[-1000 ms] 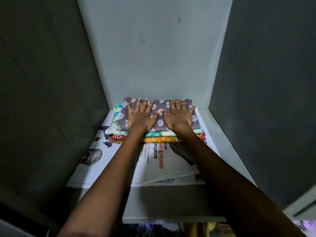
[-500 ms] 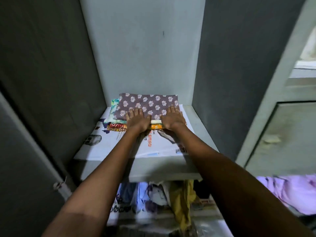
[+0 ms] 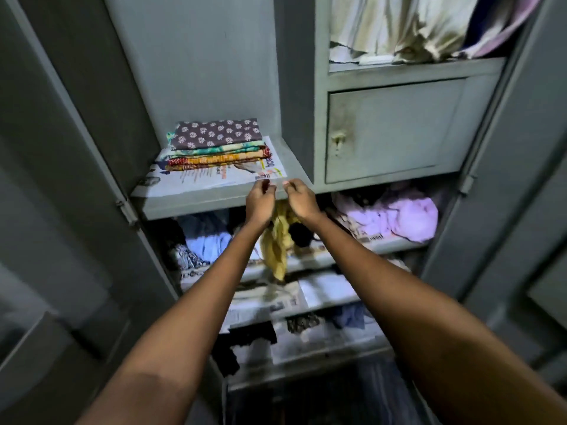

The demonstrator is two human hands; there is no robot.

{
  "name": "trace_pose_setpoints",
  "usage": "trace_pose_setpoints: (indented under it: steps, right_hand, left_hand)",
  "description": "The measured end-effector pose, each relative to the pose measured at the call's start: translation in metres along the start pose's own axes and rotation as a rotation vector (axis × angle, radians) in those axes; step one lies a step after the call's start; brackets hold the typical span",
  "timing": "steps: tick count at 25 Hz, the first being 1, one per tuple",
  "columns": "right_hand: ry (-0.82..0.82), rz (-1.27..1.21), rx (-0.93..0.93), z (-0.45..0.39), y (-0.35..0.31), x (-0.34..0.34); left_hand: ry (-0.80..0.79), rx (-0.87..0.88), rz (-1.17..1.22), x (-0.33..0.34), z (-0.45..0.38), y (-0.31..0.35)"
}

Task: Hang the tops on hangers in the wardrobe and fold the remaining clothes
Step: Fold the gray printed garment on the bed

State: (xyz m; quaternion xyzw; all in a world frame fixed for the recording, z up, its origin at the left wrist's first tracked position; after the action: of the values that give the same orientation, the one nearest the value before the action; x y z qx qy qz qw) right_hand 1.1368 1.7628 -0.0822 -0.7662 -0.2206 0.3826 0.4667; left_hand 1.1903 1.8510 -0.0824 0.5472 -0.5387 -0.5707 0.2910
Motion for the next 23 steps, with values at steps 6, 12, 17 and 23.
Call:
trace_pose_setpoints:
  steps: [6, 12, 17, 23]
  right_hand:
    - [0.323, -0.057, 0.222, 0.125, 0.070, -0.108]
    - [0.581, 0.010, 0.467, 0.260, 0.146, -0.219]
    - [0.848, 0.033, 0.666, 0.388, 0.176, -0.300]
    - [1.153, 0.098, 0.849, 0.516, 0.173, -0.370]
  left_hand:
    - [-0.220, -0.030, 0.140, 0.080, 0.117, 0.001]
    - [-0.639, -0.038, 0.114, 0.199, 0.231, 0.019]
    - [-1.081, -0.063, -0.002, 0.300, 0.365, 0.019]
    - [-1.454, 0.024, -0.037, 0.363, 0.505, 0.034]
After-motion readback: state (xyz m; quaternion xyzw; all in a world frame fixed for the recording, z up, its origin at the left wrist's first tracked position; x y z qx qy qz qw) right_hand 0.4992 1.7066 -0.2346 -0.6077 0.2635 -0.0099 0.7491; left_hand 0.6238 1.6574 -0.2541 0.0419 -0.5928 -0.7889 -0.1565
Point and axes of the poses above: each hand's wrist, its own z-axis away from the middle knuckle, its own x-axis out of the palm, y = z × x, the point moved 2 cm from there along -z, towards the middle knuckle, and after that the axes turned 3 degrees about -x, right-handed, at the moved point
